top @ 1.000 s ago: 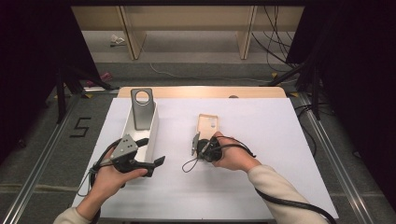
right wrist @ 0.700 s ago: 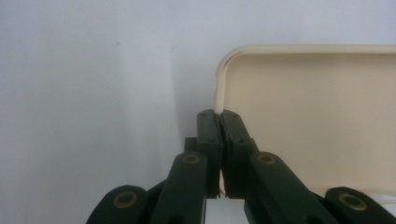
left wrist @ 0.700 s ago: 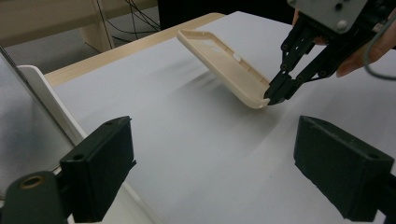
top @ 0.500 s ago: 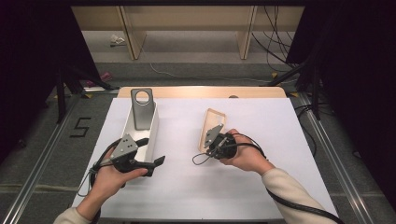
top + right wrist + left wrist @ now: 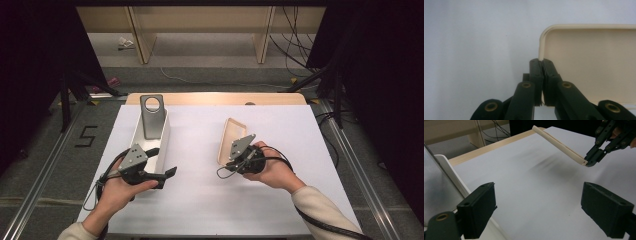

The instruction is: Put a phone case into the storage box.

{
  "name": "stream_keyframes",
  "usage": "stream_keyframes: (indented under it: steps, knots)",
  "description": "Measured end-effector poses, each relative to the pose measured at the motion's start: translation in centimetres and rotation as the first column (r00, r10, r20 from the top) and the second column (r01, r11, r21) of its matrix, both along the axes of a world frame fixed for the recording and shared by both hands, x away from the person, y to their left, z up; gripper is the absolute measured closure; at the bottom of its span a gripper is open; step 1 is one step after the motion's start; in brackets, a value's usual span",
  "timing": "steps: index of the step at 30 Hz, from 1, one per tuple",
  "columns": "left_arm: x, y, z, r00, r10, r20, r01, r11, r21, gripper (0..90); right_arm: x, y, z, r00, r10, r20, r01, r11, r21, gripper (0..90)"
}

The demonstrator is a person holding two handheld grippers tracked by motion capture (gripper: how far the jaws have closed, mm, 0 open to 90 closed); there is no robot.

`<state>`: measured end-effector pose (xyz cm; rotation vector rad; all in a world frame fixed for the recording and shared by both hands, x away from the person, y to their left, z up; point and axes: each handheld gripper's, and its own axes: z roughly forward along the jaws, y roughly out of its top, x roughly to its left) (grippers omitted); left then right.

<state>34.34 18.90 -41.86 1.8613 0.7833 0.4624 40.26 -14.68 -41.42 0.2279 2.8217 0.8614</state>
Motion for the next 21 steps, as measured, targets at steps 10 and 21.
stream_keyframes:
  steps: [10, 21]
  knots:
    - [0.0, -0.1, -0.1, 1.0000, -0.002, -0.001, 0.002, 1.0000, 0.001, 12.3, -1.7, -0.2, 0.5, 0.9996, 0.026, 0.005, -0.026, 0.999, 0.025, 88.3]
    - [0.0, 0.0, 0.1, 1.0000, 0.001, 0.003, -0.001, 1.0000, -0.006, 12.3, -2.4, -1.3, 0.7, 0.9993, 0.033, -0.019, -0.032, 0.996, 0.084, 88.2]
